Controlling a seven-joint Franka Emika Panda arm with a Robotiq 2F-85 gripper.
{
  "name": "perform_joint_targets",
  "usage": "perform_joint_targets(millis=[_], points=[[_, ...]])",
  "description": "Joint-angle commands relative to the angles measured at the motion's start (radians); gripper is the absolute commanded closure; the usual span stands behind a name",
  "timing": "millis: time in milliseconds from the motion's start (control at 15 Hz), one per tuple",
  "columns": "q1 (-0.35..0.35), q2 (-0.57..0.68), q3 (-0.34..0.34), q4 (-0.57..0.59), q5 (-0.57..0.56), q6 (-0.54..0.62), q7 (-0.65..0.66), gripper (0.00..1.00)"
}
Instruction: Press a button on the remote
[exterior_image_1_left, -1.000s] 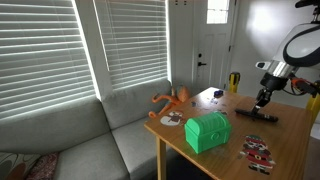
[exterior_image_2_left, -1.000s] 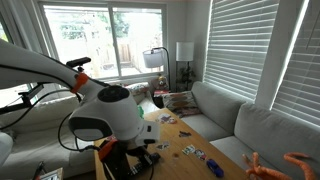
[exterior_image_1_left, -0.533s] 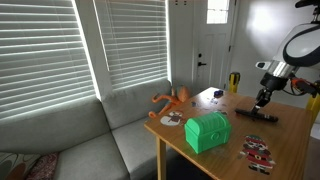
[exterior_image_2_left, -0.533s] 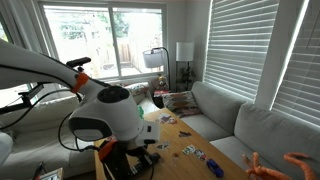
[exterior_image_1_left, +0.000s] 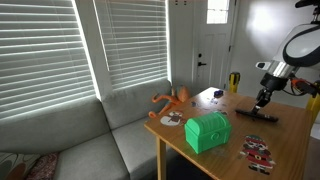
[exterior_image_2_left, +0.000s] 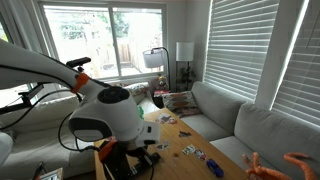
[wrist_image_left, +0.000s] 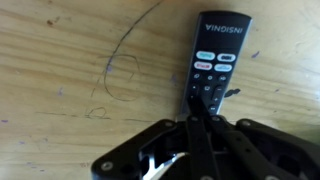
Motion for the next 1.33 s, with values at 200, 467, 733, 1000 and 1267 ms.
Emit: perform_joint_targets(millis=[200,467,733,1000,1267], points=[[0.006,0.007,-0.011,-0.008,0.044,0.020,-0.029,1.00],[0.008,0.006,-0.012,-0.007,0.065,0.014,-0.030,1.00],[0.007,0.009,-0.012,-0.006,0.072,0.014,-0.028,1.00],[0.007,0.010,-0.012,-0.006,0.077,0.011,-0.028,1.00],[0.007,0.011,-0.012,-0.006,0.079,0.010,-0.028,1.00]])
